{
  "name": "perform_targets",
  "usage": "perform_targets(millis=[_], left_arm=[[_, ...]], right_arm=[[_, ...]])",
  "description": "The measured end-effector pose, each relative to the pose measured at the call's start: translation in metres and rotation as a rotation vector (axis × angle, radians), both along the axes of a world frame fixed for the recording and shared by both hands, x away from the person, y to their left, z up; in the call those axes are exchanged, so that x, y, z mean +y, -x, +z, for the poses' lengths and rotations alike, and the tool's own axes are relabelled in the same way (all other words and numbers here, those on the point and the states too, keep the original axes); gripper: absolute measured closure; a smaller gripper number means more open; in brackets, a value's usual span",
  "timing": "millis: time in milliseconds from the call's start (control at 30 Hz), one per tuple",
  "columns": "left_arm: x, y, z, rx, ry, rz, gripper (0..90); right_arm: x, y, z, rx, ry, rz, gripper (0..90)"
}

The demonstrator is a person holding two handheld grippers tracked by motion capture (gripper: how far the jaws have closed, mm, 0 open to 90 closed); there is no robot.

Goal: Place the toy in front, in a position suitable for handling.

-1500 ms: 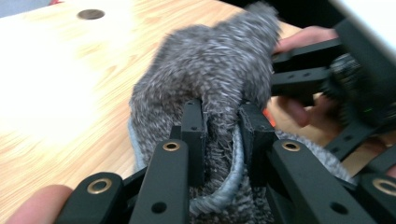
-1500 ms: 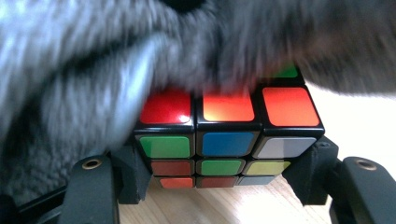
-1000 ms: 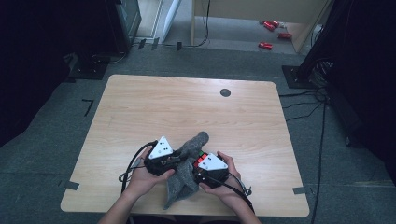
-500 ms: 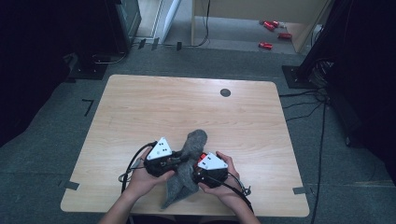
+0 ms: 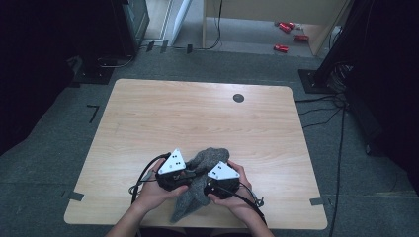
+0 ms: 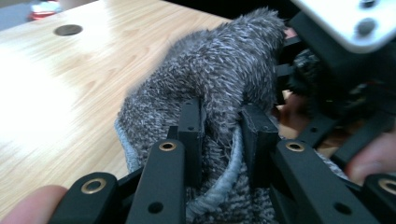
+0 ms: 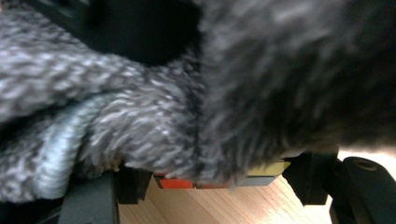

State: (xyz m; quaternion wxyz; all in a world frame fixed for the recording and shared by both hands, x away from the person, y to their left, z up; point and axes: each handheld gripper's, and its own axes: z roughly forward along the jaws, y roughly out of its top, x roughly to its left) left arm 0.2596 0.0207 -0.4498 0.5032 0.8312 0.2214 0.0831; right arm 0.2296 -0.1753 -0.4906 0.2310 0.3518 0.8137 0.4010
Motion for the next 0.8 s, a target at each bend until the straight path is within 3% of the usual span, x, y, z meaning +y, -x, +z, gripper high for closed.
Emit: perform_targets(millis=[167, 200, 267, 333, 367, 400, 500, 567, 700, 800], left_arm=[[0.015, -0.012, -0.005, 0.046, 0.027, 0.111, 77.1], [0.015, -0.013, -0.006, 0.062, 0.041, 0.114, 77.8], [0.007, -0.007, -0.007, 0.055, 0.051, 0.079, 78.6], [-0.007, 0.003, -0.006, 0.015, 0.032, 0.013, 78.2], [-0.013, 0.007, -0.006, -0.016, 0.009, 0.012, 77.8], [-0.015, 0.008, -0.006, -0.033, -0.006, 0.023, 77.5], [-0.009, 0.000, -0.008, 0.001, 0.022, 0.077, 75.3], [-0.003, -0.005, -0.009, 0.028, 0.019, 0.112, 75.6], [-0.005, -0.004, -0.011, 0.054, 0.015, 0.098, 76.8], [-0.011, -0.003, -0.008, 0.034, -0.042, 0.108, 75.5]], right_arm=[[-0.001, 0.001, 0.000, -0.002, 0.019, 0.003, 34.5], [-0.001, 0.001, 0.000, 0.006, 0.018, 0.004, 34.5], [-0.002, 0.000, -0.001, 0.013, 0.020, 0.003, 34.5], [-0.002, 0.000, -0.002, 0.012, 0.028, 0.000, 34.5], [-0.003, 0.001, -0.002, 0.015, 0.030, 0.001, 34.5], [-0.003, 0.001, -0.002, 0.010, 0.037, 0.001, 34.5], [-0.007, 0.001, 0.000, 0.022, 0.028, -0.010, 34.5], [-0.008, 0.001, 0.000, 0.032, 0.031, -0.010, 34.5], [-0.003, -0.001, -0.004, 0.049, 0.033, 0.004, 34.5], [0.001, -0.001, -0.008, 0.054, 0.044, 0.009, 34.5]])
